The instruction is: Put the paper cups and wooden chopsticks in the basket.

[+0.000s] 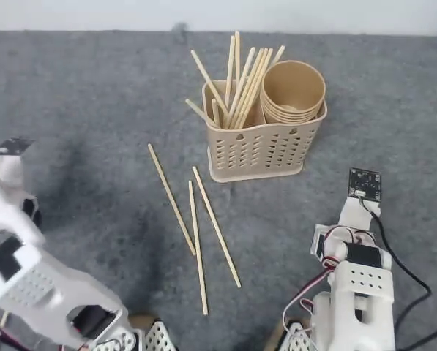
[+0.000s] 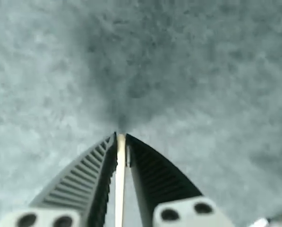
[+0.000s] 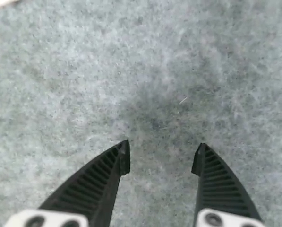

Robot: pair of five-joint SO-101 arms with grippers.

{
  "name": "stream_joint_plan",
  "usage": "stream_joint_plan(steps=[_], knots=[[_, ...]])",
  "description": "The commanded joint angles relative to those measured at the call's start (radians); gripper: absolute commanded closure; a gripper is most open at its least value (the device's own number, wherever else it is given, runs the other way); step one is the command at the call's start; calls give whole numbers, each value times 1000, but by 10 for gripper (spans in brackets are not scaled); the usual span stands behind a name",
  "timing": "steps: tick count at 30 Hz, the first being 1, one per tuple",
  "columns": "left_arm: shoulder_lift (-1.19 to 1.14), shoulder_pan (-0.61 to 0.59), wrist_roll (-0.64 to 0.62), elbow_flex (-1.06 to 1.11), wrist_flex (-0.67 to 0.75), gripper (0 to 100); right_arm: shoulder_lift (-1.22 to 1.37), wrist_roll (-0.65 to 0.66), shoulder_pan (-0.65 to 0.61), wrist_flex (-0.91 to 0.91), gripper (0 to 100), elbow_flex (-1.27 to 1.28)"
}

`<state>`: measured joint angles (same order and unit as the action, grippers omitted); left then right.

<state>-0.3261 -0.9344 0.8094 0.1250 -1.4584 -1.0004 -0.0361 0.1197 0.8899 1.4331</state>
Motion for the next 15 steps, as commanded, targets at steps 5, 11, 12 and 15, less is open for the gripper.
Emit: stream_joint_plan(steps=[5,11,12,15], knots=[[183,25,5,-179,-173,989,-19,8,-5,-10,772,-8],[304,100,-87,-205,-201,989,-19,8,-5,-10,772,-8],[328,114,-103,-205,-196,989,-19,8,-5,-10,772,-8],[396,166,-166,-205,-195,989,-19,8,-5,-10,772,-8]])
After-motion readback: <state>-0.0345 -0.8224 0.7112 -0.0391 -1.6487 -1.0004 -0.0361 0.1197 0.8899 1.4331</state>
